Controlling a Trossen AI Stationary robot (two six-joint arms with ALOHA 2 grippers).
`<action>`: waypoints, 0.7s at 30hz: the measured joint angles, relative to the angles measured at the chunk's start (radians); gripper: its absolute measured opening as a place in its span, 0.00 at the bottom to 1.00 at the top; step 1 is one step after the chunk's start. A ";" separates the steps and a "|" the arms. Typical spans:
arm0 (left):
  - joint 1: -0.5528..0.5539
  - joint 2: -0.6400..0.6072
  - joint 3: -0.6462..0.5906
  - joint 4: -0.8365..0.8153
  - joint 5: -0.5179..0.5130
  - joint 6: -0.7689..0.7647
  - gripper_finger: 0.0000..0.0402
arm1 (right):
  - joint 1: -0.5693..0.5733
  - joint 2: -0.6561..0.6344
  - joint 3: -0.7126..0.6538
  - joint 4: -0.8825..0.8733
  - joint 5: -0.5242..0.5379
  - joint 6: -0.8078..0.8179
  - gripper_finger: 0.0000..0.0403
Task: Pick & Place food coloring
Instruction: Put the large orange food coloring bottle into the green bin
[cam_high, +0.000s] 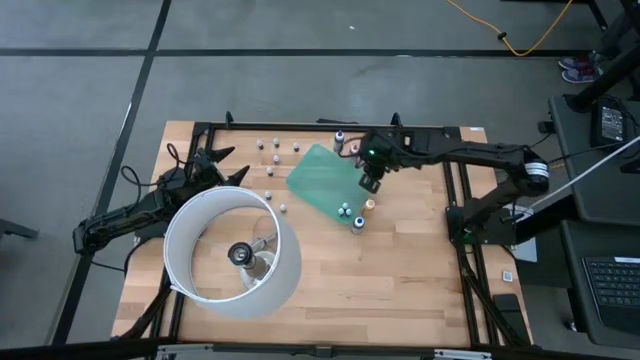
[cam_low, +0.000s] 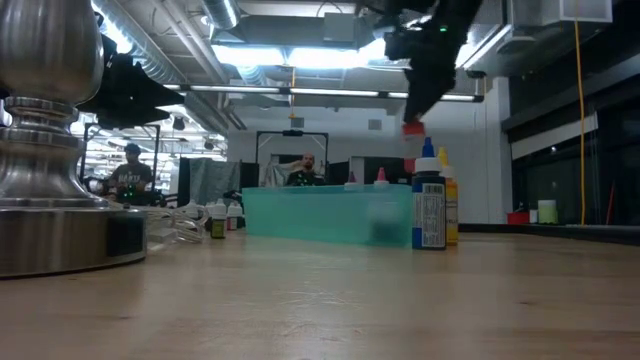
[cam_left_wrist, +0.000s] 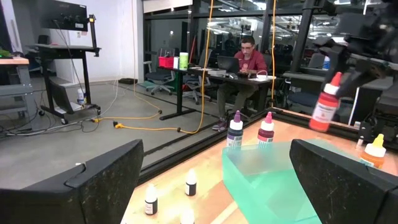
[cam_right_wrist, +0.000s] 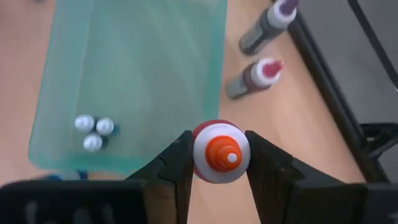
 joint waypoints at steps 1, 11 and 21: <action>0.000 0.000 0.000 0.000 0.000 0.000 1.00 | -0.005 0.020 0.022 0.008 -0.003 -0.011 0.31; 0.000 0.000 0.000 0.000 0.000 0.000 1.00 | -0.065 0.245 0.264 0.033 -0.023 -0.099 0.32; 0.000 0.000 0.000 0.000 0.000 0.000 1.00 | -0.103 0.459 0.474 0.066 -0.094 -0.153 0.32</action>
